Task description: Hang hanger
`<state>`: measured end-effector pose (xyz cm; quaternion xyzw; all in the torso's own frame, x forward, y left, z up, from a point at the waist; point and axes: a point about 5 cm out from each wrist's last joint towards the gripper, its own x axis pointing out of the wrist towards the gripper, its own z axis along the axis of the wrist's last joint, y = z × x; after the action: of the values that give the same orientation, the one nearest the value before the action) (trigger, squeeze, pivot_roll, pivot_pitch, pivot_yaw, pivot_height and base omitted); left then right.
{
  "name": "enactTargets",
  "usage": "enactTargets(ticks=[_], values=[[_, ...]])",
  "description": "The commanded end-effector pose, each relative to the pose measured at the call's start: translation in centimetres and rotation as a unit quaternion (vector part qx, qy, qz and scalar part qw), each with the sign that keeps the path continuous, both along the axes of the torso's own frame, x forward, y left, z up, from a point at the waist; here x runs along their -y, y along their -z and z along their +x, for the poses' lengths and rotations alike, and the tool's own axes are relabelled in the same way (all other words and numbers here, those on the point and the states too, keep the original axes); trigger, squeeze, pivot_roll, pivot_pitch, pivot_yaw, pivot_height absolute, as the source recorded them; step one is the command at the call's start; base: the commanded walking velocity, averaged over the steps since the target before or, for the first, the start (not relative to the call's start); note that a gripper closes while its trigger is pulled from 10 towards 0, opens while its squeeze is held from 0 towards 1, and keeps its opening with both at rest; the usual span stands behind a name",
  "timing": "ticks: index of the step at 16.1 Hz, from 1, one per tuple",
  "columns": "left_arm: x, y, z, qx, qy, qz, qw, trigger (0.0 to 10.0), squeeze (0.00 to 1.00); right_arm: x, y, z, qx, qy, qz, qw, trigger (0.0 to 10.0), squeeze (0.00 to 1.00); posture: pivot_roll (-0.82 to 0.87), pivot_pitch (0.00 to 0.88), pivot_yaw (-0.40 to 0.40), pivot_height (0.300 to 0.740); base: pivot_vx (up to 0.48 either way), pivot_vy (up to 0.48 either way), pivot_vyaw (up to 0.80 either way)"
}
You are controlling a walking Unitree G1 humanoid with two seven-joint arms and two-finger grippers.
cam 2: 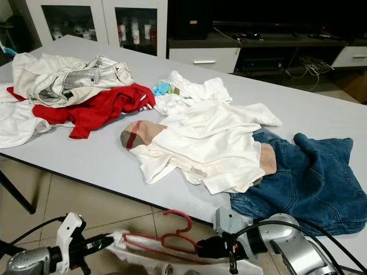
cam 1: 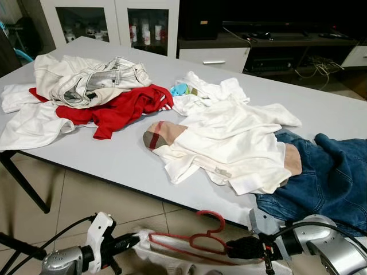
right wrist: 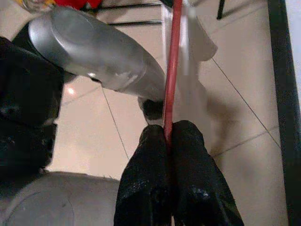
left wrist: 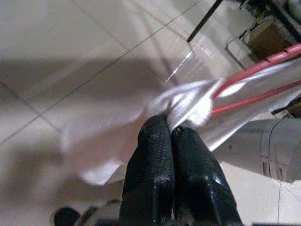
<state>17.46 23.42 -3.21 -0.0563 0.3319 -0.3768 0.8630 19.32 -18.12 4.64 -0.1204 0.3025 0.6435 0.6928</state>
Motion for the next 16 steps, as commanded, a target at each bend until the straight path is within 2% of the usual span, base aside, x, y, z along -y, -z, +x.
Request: enactTargets(ticks=[1, 4, 6, 8, 10, 11, 12, 13, 14, 16], values=[[-0.8, 0.0, -0.1, -0.001, -0.01, 0.016, 1.0, 0.0, 0.0, 0.4, -0.1, 0.3, 0.009, 0.001, -0.02, 1.0, 0.0, 0.0, 0.02, 0.0, -0.049, 0.74, 0.0, 0.0, 0.0], [-1.5, 0.4, -0.4, -0.009, -0.026, 0.037, 0.999, 0.0, 0.0, 0.6, 0.2, 0.2, 0.013, -0.004, -0.043, 0.999, 0.0, 0.0, 0.02, 0.0, -0.048, 0.74, 0.0, 0.0, 0.0], [-2.3, 0.0, 0.5, 0.037, -0.064, 0.081, 0.994, 0.0, 0.0, 0.5, 0.6, -0.1, 0.02, -0.016, -0.063, 0.998, 0.0, 0.0, 0.02, 0.0, -0.048, 0.74, 0.0, 0.0, 0.0], [-2.7, -1.1, 2.3, 0.093, -0.106, 0.093, 0.986, 0.0, 0.0, 0.5, 0.7, -0.1, 0.022, -0.023, -0.067, 0.997, 0.0, 0.0, 0.02, 0.0, -0.051, 0.74, 0.0, 0.0, 0.0], [-2.3, -2.9, 4.7, 0.165, -0.133, 0.077, 0.974, 0.0, 0.0, 0.4, 0.6, -0.1, 0.027, -0.032, -0.072, 0.997, 0.0, 0.0, 0.02, 0.0, -0.056, 0.74, 0.0, 0.0, 0.0], [-1.4, -4.0, 5.9, 0.195, -0.131, 0.045, 0.971, 0.0, 0.0, 0.3, 0.6, 0.1, 0.033, -0.035, -0.077, 0.996, 0.0, 0.0, 0.02, 0.0, -0.058, 0.74, 0.0, 0.0, 0.0], [-1.1, -4.4, 6.2, 0.203, -0.128, 0.033, 0.97, 0.0, 0.0, 0.2, 0.6, 0.2, 0.036, -0.035, -0.079, 0.996, 0.0, 0.0, 0.02, 0.0, -0.058, 0.74, 0.0, 0.0, 0.0], [0.1, -4.5, 6.6, 0.205, -0.104, 0.011, 0.973, 0.0, 0.0, -0.2, 0.7, 0.6, 0.042, -0.033, -0.084, 0.995, 0.0, 0.0, 0.02, 0.0, -0.058, 0.74, 0.0, 0.0, 0.0], [0.5, -4.4, 6.5, 0.202, -0.091, 0.005, 0.975, 0.0, 0.0, -0.3, 0.7, 0.7, 0.044, -0.033, -0.085, 0.995, 0.0, 0.0, 0.02, 0.0, -0.058, 0.74, 0.0, 0.0, 0.0], [1.4, -3.2, 4.8, 0.159, -0.04, -0.012, 0.986, 0.0, 0.0, -1.0, 0.9, 0.8, 0.047, -0.032, -0.085, 0.995, 0.0, 0.0, 0.02, 0.0, -0.057, 0.74, 0.0, 0.0, 0.0]])
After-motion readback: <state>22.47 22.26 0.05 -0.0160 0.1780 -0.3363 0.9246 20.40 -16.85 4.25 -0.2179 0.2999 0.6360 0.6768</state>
